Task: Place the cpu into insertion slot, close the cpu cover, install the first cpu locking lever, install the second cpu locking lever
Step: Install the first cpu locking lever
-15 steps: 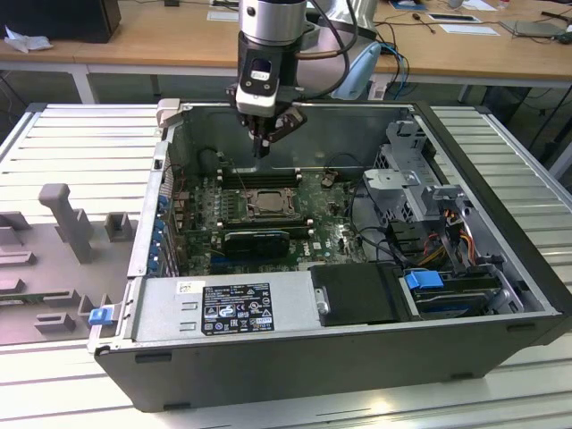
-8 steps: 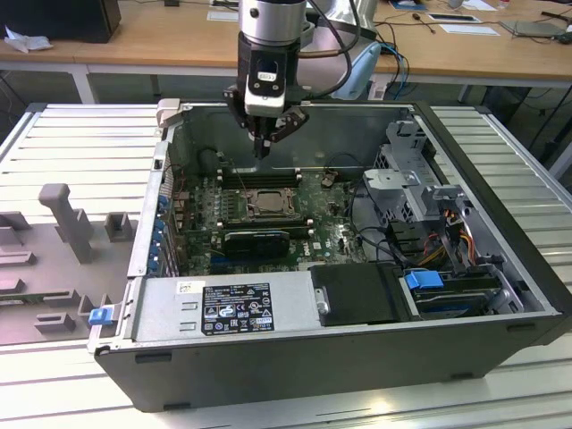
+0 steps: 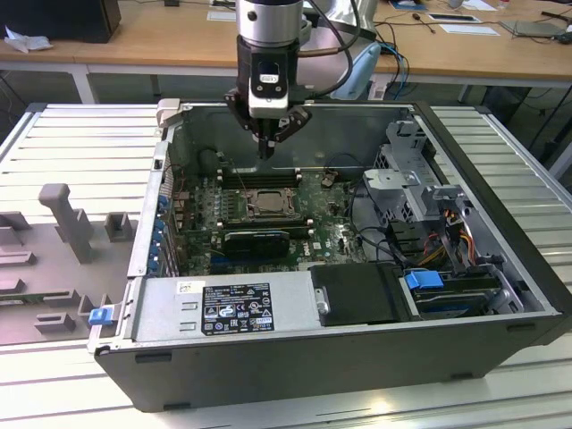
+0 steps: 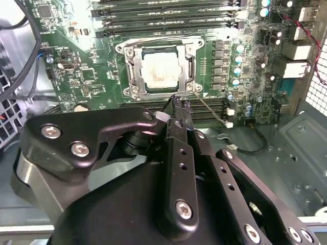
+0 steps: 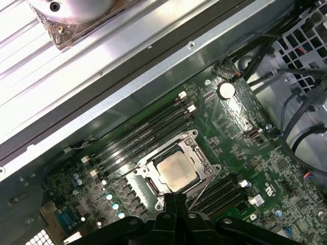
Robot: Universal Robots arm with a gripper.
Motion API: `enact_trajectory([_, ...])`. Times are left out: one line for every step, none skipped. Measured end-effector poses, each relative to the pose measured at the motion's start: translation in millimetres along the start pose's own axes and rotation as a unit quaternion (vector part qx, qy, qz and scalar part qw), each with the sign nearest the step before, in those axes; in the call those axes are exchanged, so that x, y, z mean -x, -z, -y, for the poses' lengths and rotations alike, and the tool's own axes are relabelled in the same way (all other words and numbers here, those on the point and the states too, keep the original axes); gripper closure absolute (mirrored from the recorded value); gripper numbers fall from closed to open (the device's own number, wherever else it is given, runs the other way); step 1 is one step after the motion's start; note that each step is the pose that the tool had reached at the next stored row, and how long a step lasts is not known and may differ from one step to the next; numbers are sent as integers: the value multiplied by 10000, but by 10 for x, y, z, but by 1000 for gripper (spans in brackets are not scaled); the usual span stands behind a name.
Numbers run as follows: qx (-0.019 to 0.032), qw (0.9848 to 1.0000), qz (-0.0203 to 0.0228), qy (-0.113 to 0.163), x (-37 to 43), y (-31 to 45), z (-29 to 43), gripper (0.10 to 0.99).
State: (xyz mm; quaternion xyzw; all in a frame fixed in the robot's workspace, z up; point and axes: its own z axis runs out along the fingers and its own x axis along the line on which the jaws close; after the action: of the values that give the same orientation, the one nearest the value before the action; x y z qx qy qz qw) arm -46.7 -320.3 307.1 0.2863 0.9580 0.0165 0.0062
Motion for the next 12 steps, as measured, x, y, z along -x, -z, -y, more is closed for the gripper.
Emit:
enact_trajectory([4, 10000, 3, 26, -1, -1, 1, 980])
enact_trajectory([8, 10000, 6, 52, -4, -2, 2, 980])
enact_trajectory([13, 10000, 7, 69, -6, -2, 5, 980])
enact_trajectory([19, 10000, 8, 82, -10, -3, 8, 980])
enact_trajectory([26, 10000, 12, 91, -17, -4, 14, 980])
enact_trajectory([36, 9999, 18, 99, -31, -5, 24, 980])
enact_trajectory([41, 9999, 24, 101, -41, -6, 32, 980])
enact_trajectory([49, 9999, 32, 104, -55, -6, 43, 980])
enact_trajectory([55, 9999, 39, 106, -67, -7, 51, 980])
enact_trajectory([61, 9999, 46, 106, -83, -7, 62, 980])
enact_trajectory([67, 9999, 55, 107, -99, -7, 74, 980])
enact_trajectory([78, 9999, 72, 109, -131, -7, 95, 980])
